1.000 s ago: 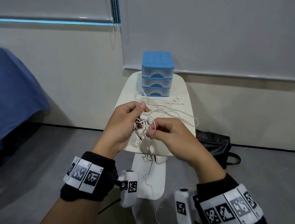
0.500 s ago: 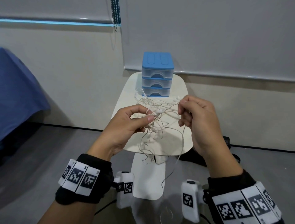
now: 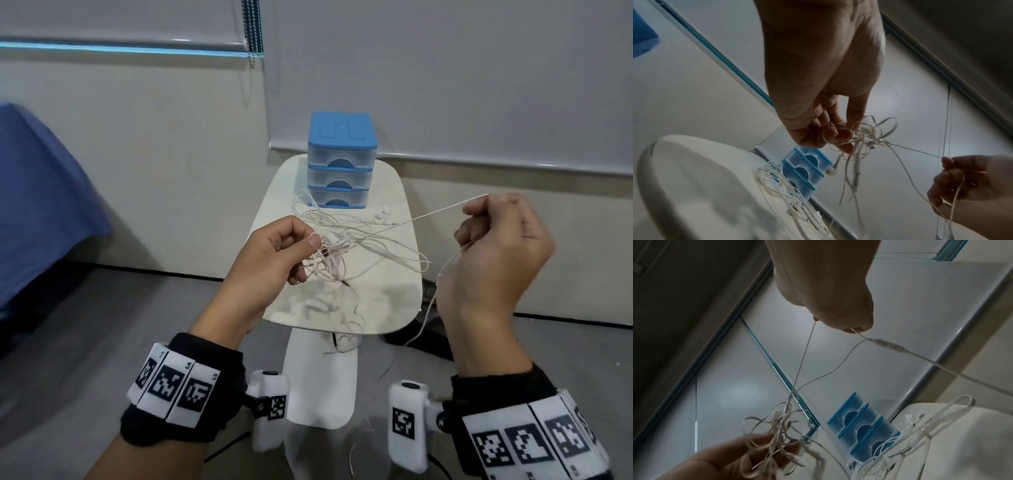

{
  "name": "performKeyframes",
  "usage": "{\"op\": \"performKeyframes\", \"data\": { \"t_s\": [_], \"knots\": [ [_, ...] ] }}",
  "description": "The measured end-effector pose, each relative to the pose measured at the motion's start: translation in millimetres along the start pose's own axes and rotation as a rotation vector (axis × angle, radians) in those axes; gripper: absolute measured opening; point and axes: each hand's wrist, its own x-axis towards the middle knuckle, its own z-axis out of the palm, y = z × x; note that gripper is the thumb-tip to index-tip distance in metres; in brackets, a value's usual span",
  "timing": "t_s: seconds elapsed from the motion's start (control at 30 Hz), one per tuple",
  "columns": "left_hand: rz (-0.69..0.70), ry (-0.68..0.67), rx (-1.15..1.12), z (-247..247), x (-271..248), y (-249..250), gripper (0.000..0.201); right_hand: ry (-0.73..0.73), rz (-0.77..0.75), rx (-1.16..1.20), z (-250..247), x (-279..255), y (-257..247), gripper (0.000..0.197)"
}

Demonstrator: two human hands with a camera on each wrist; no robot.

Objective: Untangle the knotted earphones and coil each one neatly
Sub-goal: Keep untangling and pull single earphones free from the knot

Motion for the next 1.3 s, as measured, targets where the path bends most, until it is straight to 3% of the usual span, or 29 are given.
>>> {"op": "performKeyframes", "data": {
  "t_s": [0.17, 0.23, 0.33, 0.43, 0.57, 0.67, 0.87, 1.0, 1.1, 1.23, 1.3],
  "knots": [
    [-0.086, 0.017, -0.059, 4.8, 2.0, 1.7, 0.025, -0.085, 0.029, 0.046, 4.8, -1.5, -6.5, 0.033],
    [-0.095, 0.028, -0.064, 6.9, 2.1, 2.3, 0.028, -0.226, 0.090, 0.027, 9.4, -2.1, -6.1, 0.030],
    [-0.111, 0.008, -0.123, 11.6, 0.9, 4.0, 0.026, -0.519, 0.215, -0.269, 12.8, -2.4, 2.8, 0.025],
    [-0.117, 0.037, -0.170, 14.4, 0.7, 5.5, 0.018, -0.777, 0.366, -0.454, 7.6, -8.2, 6.1, 0.034],
    [-0.052, 0.048, -0.121, 12.0, 3.7, -0.3, 0.006, -0.961, 0.478, -0.551, 9.5, -12.2, 1.4, 0.047],
    [-0.011, 0.040, -0.080, 8.1, 5.8, -3.6, 0.005, -0.986, 0.496, -0.592, 17.0, -9.8, 5.5, 0.055],
    [0.029, 0.046, -0.102, 1.5, 7.0, -6.4, 0.036, -1.039, 0.431, -0.652, 18.4, -8.6, 16.2, 0.021],
    [0.017, 0.031, -0.074, -2.3, 8.9, -10.7, 0.049, -0.992, 0.441, -0.645, 17.3, -11.0, 20.9, 0.018],
    [0.003, 0.026, -0.064, -3.7, 9.7, -15.1, 0.044, -0.925, 0.512, -0.614, 15.2, -10.1, 27.0, 0.022],
    [-0.066, 0.089, -0.063, -6.7, 11.9, -25.7, 0.031, -0.891, 0.697, -0.493, 5.7, -8.8, 37.1, 0.049],
    [-0.105, 0.094, -0.052, -9.4, 11.7, -33.3, 0.022, -0.896, 0.778, -0.420, 0.1, -9.6, 40.8, 0.049]
  ]
}}
